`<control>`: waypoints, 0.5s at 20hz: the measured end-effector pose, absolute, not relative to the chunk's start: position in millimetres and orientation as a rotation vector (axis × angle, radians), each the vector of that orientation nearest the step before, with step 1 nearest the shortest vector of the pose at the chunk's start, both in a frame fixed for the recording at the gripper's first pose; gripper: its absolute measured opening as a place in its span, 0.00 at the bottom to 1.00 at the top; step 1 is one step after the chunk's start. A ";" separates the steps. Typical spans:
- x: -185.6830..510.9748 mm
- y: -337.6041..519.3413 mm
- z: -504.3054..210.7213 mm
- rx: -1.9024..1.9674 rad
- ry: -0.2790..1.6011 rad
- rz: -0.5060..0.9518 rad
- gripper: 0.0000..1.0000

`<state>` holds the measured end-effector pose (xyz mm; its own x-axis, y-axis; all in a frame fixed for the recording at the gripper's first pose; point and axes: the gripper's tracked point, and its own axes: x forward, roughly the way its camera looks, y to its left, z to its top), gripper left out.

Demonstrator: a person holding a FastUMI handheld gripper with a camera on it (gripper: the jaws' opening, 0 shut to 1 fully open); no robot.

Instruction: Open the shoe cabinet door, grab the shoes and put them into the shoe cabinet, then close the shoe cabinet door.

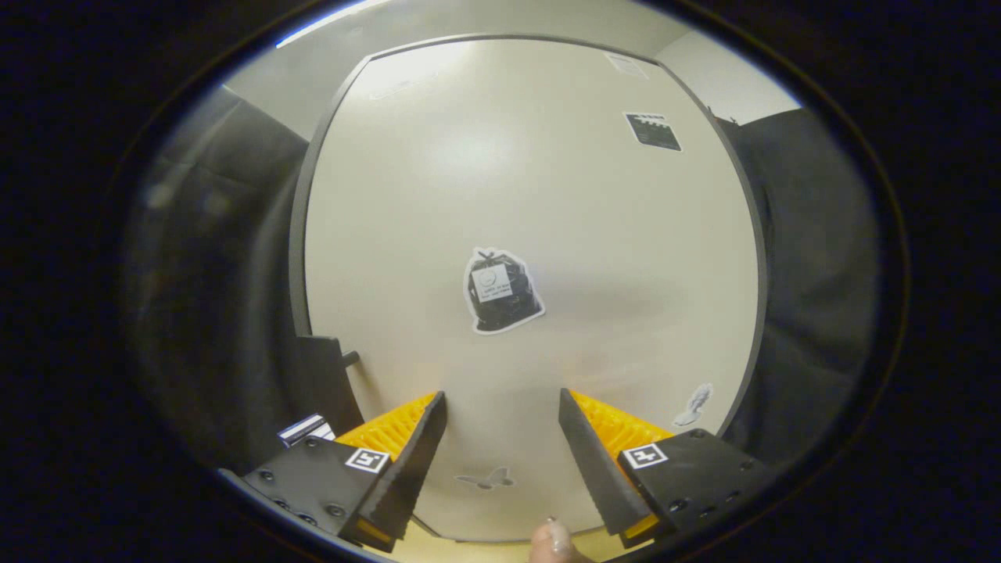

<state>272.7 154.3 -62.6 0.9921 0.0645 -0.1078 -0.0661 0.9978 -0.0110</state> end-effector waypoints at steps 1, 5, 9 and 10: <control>272.6 154.5 -63.9 -0.008 0.114 0.066 0.92; 269.1 156.2 -65.1 0.008 0.125 0.071 0.93; 266.3 160.2 -54.6 0.029 0.059 0.106 0.94; 264.3 160.9 -50.5 0.041 0.037 0.116 0.95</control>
